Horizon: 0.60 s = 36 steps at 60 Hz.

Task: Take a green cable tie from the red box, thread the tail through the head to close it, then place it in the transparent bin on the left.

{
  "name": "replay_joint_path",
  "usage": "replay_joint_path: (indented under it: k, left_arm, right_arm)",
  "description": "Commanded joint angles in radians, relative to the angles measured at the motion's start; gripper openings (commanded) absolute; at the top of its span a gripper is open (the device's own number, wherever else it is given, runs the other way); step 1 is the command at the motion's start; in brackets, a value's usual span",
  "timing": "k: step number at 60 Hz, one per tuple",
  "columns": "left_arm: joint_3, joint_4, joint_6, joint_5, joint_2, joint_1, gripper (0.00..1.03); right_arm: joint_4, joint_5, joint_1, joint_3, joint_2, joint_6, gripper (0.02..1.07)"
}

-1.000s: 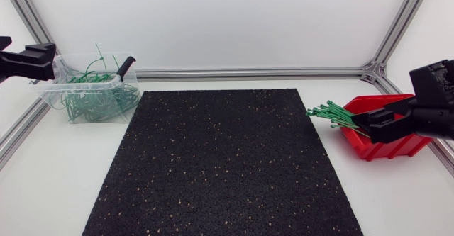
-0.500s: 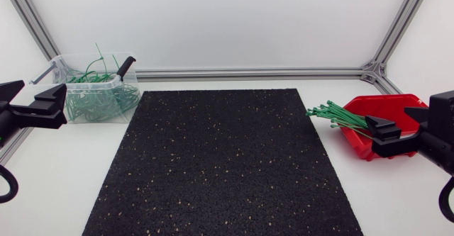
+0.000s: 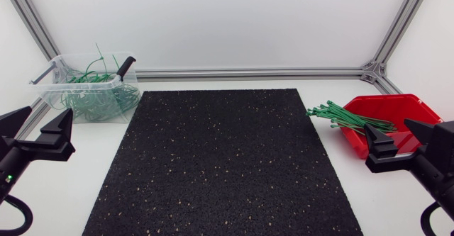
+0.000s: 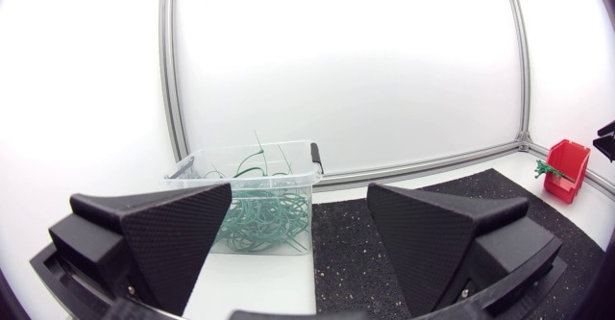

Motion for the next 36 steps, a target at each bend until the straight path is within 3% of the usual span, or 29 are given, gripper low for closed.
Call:
replay_joint_path:
  k: [1,36]
  left_arm:
    - [-0.05,-0.013,-0.032,-0.016,-0.049,-0.018,0.97]
    - [-0.261,-0.114,-0.097,-0.085,-0.34,-0.111,0.96]
  right_arm:
    - [0.027,0.013,0.014,-0.051,-0.045,0.044,1.03]
    - [0.126,0.042,0.072,-0.251,-0.291,0.159,1.03]
